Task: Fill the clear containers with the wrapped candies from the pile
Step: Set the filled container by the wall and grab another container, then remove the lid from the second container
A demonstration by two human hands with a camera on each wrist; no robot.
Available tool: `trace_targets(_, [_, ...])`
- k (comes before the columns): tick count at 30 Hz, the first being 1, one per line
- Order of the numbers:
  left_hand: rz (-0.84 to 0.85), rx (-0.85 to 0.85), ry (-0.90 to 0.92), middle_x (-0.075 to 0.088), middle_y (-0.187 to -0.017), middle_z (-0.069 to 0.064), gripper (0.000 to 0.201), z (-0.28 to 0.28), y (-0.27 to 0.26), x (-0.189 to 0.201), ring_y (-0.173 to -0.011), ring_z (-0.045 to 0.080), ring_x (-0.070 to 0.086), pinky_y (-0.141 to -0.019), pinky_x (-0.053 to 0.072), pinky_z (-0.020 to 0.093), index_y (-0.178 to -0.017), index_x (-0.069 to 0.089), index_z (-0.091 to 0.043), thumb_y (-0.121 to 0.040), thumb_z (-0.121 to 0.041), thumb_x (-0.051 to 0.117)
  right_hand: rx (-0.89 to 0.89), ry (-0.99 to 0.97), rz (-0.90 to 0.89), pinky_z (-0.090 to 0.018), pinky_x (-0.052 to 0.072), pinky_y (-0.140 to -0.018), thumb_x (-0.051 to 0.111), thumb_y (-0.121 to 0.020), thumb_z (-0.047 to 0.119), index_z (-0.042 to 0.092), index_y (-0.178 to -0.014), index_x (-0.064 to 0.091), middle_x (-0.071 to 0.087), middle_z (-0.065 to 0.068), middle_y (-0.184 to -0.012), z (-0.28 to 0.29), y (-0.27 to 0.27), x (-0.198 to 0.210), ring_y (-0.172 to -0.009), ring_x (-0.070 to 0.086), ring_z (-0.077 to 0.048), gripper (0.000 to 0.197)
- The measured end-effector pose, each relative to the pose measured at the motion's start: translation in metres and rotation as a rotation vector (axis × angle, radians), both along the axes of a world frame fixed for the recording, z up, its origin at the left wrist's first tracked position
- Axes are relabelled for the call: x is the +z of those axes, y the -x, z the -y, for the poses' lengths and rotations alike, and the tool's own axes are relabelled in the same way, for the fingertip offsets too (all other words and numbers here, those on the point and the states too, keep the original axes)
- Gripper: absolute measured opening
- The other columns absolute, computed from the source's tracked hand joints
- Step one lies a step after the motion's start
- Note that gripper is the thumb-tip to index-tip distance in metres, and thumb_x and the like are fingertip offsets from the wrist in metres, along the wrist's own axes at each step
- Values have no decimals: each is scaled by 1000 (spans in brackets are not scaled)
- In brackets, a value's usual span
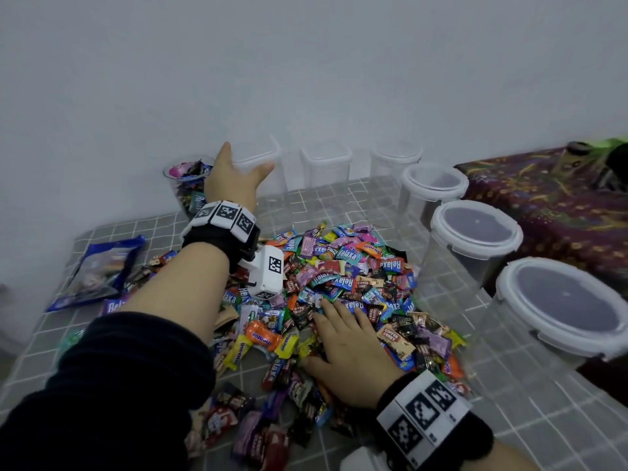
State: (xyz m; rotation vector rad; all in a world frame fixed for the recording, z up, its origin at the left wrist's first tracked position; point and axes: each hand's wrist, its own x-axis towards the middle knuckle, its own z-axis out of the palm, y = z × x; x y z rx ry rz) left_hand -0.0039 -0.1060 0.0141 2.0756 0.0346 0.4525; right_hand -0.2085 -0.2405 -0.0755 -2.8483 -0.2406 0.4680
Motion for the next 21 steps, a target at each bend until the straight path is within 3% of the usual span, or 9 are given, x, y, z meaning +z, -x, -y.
trace_targets(6, [116, -106, 78, 37, -149, -1, 79, -15, 64, 29, -134, 11, 35, -102, 25, 13, -146, 33, -18, -80, -38, 71, 2, 26, -6, -40, -10, -117, 31, -97, 51, 18, -152, 4, -13, -1, -159, -1, 0, 1, -146, -13, -17, 70])
trace_targets(9, [154, -162, 115, 45, -142, -2, 78, -33, 107, 37, -124, 8, 45, -103, 35, 19, -143, 37, -18, -76, -35, 75, 7, 34, -17, -41, -8, -117, 30, -97, 51, 16, -152, 3, -13, -2, -159, -1, 1, 4, -146, -13, -18, 70])
trace_targets(14, [100, -371, 246, 60, -125, -12, 88, -62, 191, 30, -112, -1, 57, -94, 46, 16, -134, 48, -25, -55, -37, 85, 16, 57, -13, -42, -6, -117, 30, -97, 52, 16, -152, 3, -12, -3, -159, -1, 0, 1, -146, -11, -19, 71])
trace_targets(16, [64, -415, 230, 64, -112, -24, 74, -71, 219, 23, -107, -6, 59, -87, 47, 11, -121, 52, -37, -54, -36, 85, 14, 72, -10, -41, -6, -117, 30, -98, 51, 16, -152, 3, -11, -3, -159, -1, 0, 1, -146, -11, -19, 70])
trace_targets(18, [28, -426, 236, 66, -109, -26, 65, -79, 242, 13, -104, -5, 61, -84, 48, 12, -113, 55, -42, -53, -40, 79, 9, 83, -2, -41, -5, -117, 30, -98, 51, 15, -152, 4, -10, -3, -159, -2, 0, 2, -146, -10, -19, 70])
trace_targets(21, [-32, -412, 295, 66, -109, -26, 75, -88, 268, 4, -102, -3, 62, -81, 51, 14, -117, 57, -37, -46, -40, 81, 0, 79, 4, -41, -4, -117, 31, -97, 51, 15, -152, 5, -9, -3, -159, -3, 0, 2, -146, -9, -19, 71])
